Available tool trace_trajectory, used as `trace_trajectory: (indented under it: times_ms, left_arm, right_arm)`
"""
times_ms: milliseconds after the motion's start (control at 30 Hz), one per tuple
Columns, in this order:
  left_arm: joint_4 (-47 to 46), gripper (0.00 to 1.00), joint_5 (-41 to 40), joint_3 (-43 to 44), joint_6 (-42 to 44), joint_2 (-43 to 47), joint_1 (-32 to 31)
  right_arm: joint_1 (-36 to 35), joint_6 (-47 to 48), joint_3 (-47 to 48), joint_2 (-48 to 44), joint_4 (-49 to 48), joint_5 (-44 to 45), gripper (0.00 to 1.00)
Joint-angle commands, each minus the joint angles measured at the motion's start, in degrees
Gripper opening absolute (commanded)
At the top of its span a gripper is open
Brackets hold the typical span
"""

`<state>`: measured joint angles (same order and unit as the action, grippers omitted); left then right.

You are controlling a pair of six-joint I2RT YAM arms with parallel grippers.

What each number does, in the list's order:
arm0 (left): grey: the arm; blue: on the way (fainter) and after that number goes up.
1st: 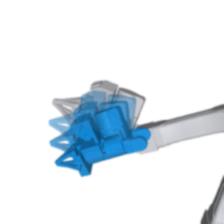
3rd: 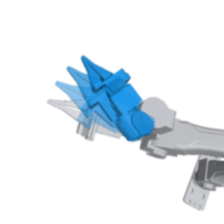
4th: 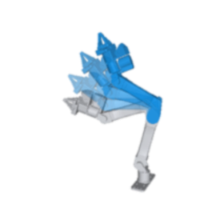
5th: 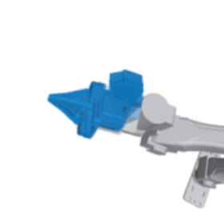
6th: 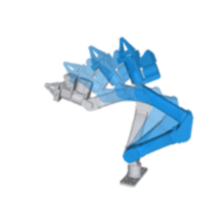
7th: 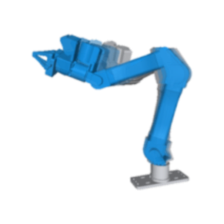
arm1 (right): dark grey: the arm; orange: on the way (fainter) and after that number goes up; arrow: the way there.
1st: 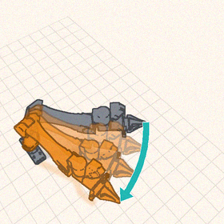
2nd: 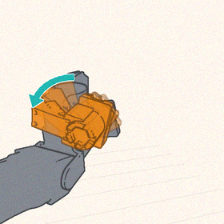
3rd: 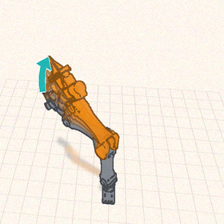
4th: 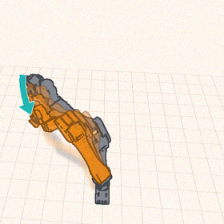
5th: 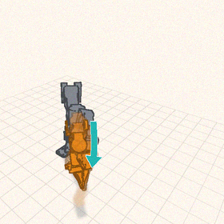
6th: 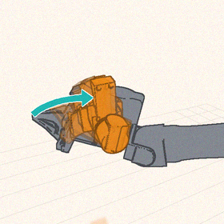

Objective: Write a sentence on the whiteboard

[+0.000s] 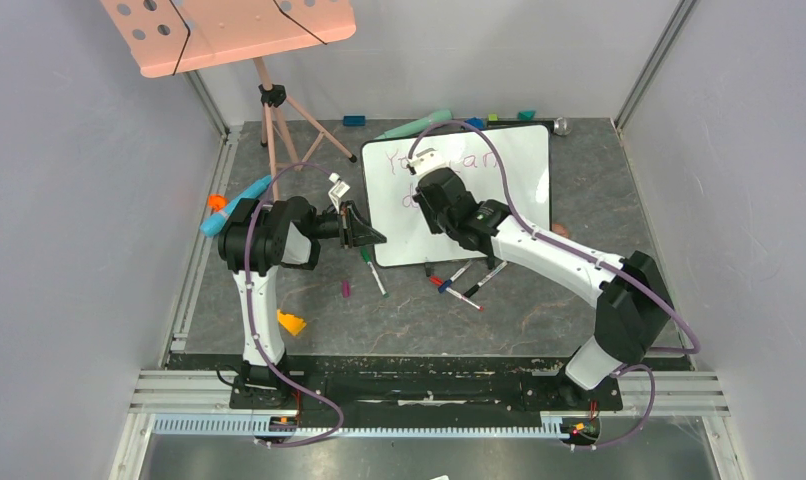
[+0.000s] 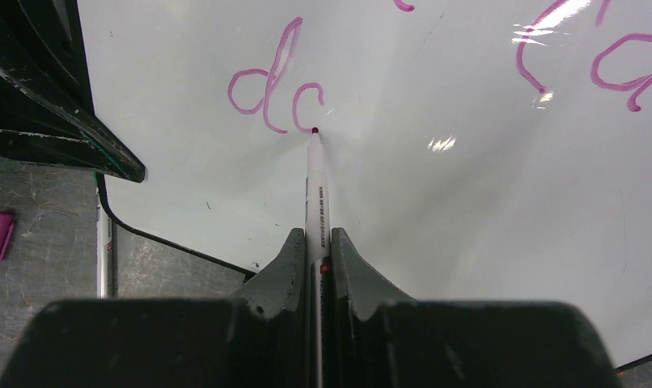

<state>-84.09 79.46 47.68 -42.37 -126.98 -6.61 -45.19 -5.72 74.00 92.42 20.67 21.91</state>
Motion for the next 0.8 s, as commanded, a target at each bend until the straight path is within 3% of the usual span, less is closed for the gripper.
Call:
trace_trajectory:
  times_ms: [0, 767]
  left_arm:
    - [-5.1, 0.02, 0.4, 0.9, 4.2, -0.7, -0.1]
    - [-5.1, 0.02, 0.7, 1.0, 4.2, -0.7, -0.1]
  right_arm:
    - [1.5, 0.5, 1.1, -0.8, -0.1, 4.5, 0.0]
    - [2.1, -0.7, 7.9, 3.3, 0.9, -3.3, 0.0]
